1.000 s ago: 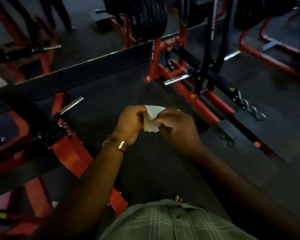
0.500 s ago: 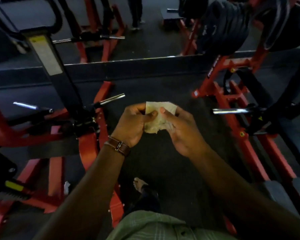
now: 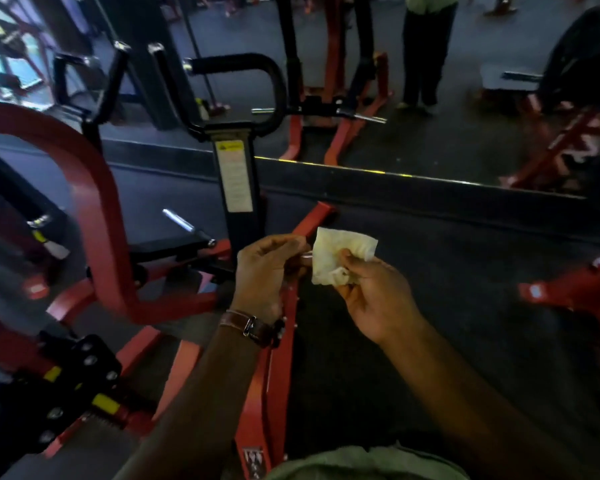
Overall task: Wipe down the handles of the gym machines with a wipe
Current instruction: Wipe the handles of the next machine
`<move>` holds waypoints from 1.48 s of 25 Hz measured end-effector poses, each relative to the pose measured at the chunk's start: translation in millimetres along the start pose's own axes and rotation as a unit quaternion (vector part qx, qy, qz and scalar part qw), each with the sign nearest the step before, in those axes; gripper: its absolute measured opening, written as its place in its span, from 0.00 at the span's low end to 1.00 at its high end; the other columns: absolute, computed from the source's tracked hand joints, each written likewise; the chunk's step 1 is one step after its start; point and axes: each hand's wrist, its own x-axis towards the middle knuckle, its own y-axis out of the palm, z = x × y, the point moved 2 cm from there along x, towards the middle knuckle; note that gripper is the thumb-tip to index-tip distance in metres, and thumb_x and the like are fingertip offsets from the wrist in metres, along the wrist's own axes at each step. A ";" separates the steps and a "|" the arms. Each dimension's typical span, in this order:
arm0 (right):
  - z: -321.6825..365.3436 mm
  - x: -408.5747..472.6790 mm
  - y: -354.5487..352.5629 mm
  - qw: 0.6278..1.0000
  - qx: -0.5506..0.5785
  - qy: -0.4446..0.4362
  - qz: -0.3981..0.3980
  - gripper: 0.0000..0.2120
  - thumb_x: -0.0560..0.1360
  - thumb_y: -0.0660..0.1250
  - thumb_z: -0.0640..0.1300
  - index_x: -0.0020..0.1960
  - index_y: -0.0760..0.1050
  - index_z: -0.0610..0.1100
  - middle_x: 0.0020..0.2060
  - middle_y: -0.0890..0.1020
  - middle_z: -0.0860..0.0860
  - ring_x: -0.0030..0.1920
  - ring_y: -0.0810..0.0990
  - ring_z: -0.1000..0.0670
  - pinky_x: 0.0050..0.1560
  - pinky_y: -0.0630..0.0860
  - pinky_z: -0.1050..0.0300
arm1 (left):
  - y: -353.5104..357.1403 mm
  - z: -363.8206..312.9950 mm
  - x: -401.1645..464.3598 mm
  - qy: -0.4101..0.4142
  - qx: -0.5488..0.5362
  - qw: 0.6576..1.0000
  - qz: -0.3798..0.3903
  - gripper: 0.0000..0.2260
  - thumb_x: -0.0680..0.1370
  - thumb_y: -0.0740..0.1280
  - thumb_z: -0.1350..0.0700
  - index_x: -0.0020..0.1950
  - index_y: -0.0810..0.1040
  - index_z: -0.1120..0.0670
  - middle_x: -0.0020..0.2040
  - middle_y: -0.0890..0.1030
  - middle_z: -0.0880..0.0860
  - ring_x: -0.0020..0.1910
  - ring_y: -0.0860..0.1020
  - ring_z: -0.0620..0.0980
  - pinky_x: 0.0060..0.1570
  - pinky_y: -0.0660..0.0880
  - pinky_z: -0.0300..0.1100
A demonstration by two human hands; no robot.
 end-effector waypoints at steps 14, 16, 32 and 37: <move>110.4 301.3 160.2 0.577 -0.563 -0.550 0.218 0.15 0.75 0.65 0.36 0.60 0.82 0.39 0.57 0.84 0.46 0.59 0.82 0.48 0.62 0.77 0.55 | 30.4 -29.2 273.0 -0.063 -0.177 0.962 -0.197 0.14 0.81 0.67 0.53 0.58 0.79 0.63 0.54 0.84 0.62 0.47 0.83 0.54 0.48 0.80 0.45; 131.0 345.3 195.5 0.386 -0.603 -0.647 0.262 0.18 0.75 0.63 0.40 0.64 0.79 0.40 0.63 0.81 0.45 0.65 0.78 0.47 0.68 0.73 0.49 | 44.0 -36.0 314.1 -0.064 -0.247 0.948 -0.189 0.20 0.81 0.64 0.45 0.61 0.77 0.61 0.56 0.84 0.61 0.54 0.83 0.55 0.57 0.78 0.47; 113.6 416.5 225.4 0.014 -0.656 -0.679 0.329 0.19 0.79 0.55 0.38 0.62 0.79 0.33 0.59 0.81 0.35 0.59 0.81 0.38 0.65 0.75 0.44 | 33.6 -27.2 378.2 -0.041 -0.335 0.924 -0.183 0.23 0.79 0.66 0.43 0.66 0.78 0.58 0.60 0.83 0.56 0.60 0.81 0.52 0.57 0.78 0.45; 100.0 401.3 216.0 0.239 -0.635 -0.644 0.354 0.16 0.77 0.63 0.37 0.62 0.79 0.34 0.61 0.81 0.37 0.63 0.80 0.40 0.68 0.71 0.49 | 19.3 -26.6 374.4 -0.021 -0.243 0.944 -0.220 0.21 0.77 0.70 0.43 0.60 0.82 0.59 0.60 0.82 0.60 0.57 0.81 0.57 0.61 0.76 0.50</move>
